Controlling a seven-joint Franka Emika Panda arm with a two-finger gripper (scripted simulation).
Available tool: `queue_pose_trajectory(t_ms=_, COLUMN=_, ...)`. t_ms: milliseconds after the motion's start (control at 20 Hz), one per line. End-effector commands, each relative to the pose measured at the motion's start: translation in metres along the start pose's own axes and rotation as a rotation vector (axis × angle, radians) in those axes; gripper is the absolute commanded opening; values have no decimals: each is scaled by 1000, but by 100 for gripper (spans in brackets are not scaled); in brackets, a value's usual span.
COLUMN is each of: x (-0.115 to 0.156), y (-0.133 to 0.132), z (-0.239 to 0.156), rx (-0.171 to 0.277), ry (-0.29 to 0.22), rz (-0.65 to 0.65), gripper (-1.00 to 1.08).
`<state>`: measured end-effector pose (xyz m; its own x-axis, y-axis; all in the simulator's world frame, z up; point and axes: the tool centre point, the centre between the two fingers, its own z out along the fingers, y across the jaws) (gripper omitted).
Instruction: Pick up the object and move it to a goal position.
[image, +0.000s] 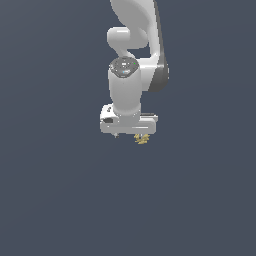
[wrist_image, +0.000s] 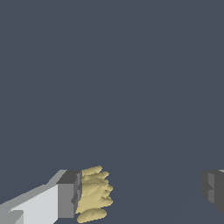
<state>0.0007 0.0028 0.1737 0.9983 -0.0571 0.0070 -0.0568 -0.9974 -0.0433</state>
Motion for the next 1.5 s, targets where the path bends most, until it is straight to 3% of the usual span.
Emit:
queue_pose_trajectory(t_ms=0, x=-2, y=-2, z=2, rx=-1, ry=-1, rz=28, gripper=100)
queue_pose_trajectory(t_ms=1450, x=-48, y=-38, z=47, rx=-21, ry=0, rz=664, gripper=100)
